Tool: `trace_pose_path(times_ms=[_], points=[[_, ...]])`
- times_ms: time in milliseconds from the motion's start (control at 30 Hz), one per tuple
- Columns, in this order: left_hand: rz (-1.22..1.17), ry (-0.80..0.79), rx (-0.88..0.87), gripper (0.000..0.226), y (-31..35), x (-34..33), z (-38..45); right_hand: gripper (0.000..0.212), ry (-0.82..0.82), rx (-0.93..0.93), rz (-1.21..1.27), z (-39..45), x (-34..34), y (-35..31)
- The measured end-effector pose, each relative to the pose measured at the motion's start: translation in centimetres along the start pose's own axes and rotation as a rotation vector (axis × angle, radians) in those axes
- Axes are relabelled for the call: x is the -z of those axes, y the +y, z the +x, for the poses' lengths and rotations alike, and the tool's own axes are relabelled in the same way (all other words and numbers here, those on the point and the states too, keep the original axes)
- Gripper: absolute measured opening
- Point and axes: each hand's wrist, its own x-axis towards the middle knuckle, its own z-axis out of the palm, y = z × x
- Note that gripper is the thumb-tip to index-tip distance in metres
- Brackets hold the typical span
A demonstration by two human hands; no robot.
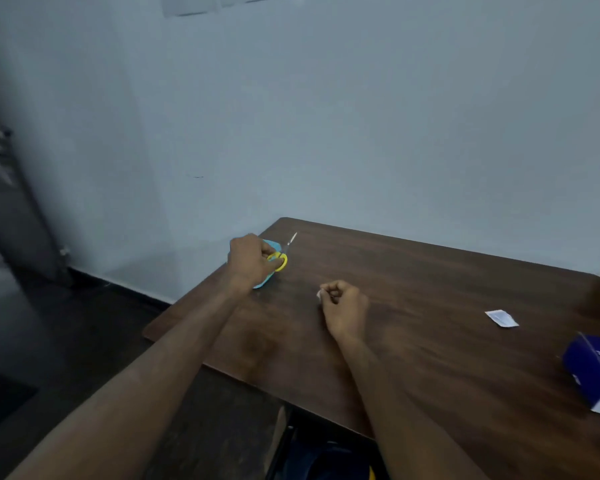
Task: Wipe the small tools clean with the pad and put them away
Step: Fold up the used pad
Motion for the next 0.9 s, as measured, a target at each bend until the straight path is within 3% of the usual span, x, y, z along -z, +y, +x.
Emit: trace_pose_path(times_ms=[167, 533, 900], points=[[0.070, 0.030, 0.160, 0.027, -3.5, 3.5, 3.9, 0.010, -0.036, -0.022, 0.013, -0.3, 0.5, 0.2], [0.459, -0.112, 0.238, 0.074, -1.9, 2.1, 5.7, 0.014, -0.052, -0.031, 0.046, -0.4, 0.2, -0.2], [0.650, -0.114, 0.198, 0.039, -1.9, -0.2, 5.6, 0.013, -0.062, -0.019, 0.058, -0.3, -0.1, -0.3]])
